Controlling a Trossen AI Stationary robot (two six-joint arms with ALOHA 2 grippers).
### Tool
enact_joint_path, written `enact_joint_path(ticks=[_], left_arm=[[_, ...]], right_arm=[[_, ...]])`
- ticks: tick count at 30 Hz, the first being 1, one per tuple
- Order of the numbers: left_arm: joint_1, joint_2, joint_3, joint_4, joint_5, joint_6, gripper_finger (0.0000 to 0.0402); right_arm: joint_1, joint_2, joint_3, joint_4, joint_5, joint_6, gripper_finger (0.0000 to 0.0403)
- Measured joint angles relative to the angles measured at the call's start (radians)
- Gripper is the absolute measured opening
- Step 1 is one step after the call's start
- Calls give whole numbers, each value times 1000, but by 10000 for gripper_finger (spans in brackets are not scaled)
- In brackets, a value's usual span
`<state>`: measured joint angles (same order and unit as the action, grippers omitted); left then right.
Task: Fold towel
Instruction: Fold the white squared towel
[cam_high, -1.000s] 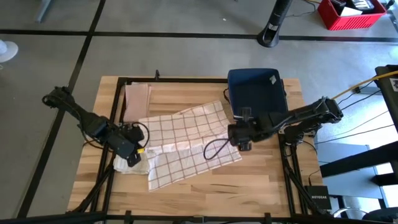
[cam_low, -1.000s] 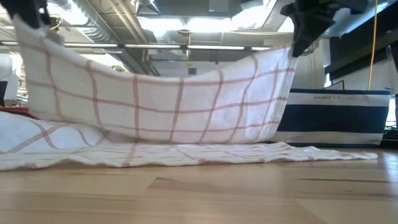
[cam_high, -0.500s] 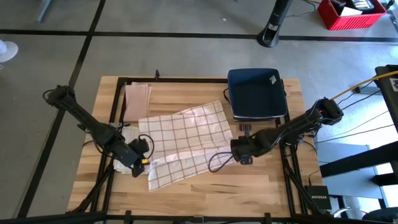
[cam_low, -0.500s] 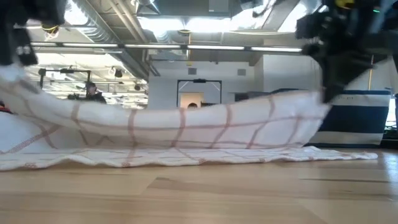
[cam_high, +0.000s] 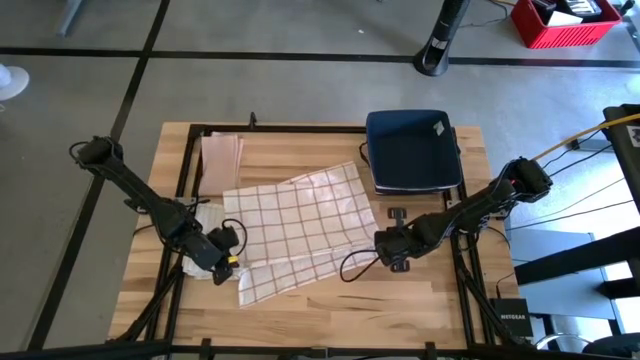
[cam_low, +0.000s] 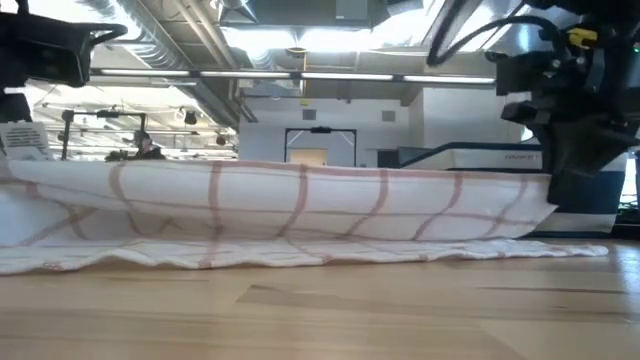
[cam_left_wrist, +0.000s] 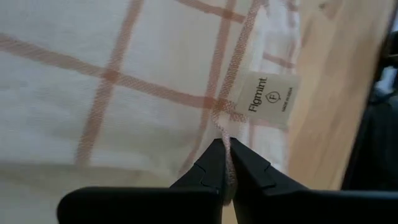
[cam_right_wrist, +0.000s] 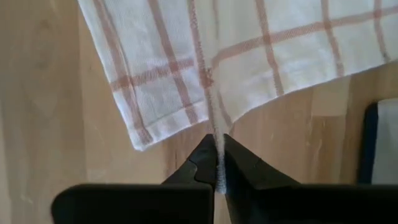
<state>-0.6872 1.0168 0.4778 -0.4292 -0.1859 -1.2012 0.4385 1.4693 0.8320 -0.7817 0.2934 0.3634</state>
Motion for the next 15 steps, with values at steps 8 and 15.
enact_joint_path(ticks=[8,15], left_arm=[[0,0,-12,121,7,35,4],[-1,-2,107,138,-1,89,3]], right_arm=[[0,0,-12,-4,-41,-8,7],[0,0,-12,-5,-25,-8,7]])
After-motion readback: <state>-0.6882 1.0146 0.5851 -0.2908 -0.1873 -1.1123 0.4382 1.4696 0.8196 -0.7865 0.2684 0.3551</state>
